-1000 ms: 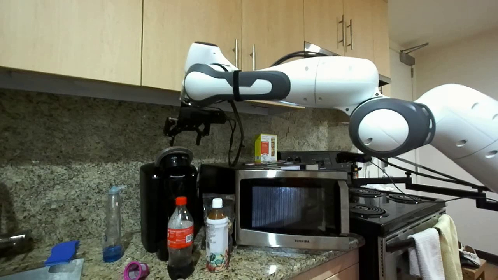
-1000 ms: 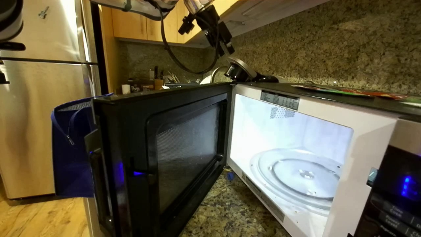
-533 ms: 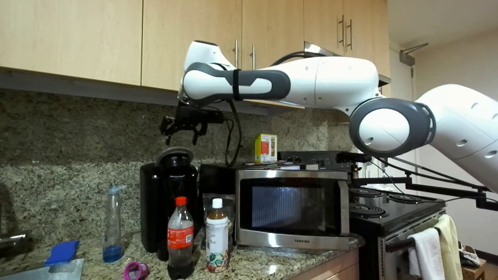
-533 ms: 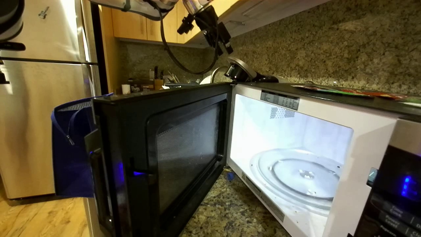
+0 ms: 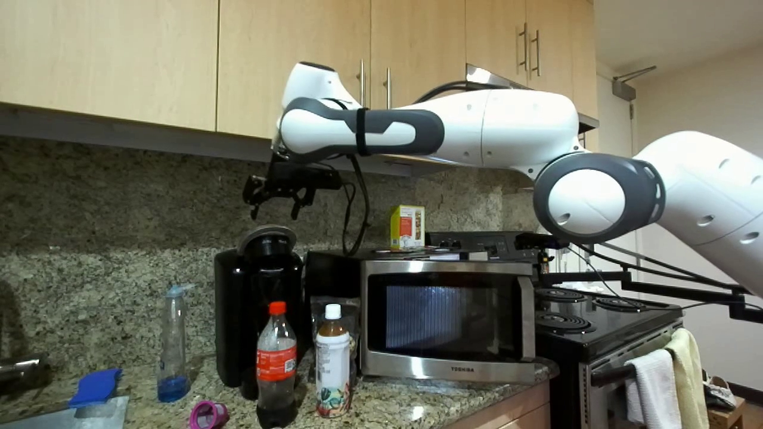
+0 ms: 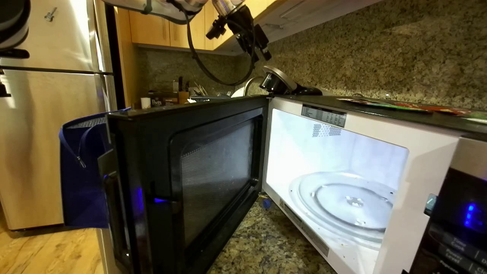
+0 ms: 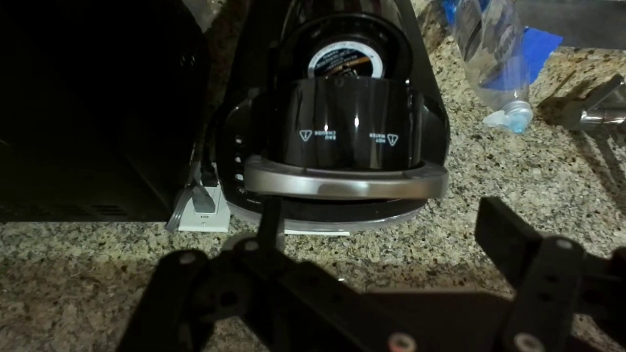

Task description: Close the lid of the machine on the left

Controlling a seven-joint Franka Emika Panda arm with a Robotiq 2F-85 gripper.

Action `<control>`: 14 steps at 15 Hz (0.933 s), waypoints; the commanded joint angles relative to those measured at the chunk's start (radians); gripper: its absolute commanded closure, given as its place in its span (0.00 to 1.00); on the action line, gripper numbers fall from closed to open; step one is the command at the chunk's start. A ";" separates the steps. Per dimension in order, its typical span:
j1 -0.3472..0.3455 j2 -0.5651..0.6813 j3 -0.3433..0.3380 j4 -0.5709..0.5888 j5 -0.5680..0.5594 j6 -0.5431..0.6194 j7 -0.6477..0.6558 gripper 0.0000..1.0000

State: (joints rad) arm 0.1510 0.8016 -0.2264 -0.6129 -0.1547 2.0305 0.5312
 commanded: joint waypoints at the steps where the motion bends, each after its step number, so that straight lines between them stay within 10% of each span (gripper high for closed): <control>1: -0.002 0.001 0.003 0.001 0.001 0.000 0.000 0.00; 14: 0.013 0.003 -0.024 0.005 -0.028 -0.058 -0.028 0.00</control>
State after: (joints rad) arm 0.1577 0.8080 -0.2391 -0.6096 -0.1641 1.9880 0.5156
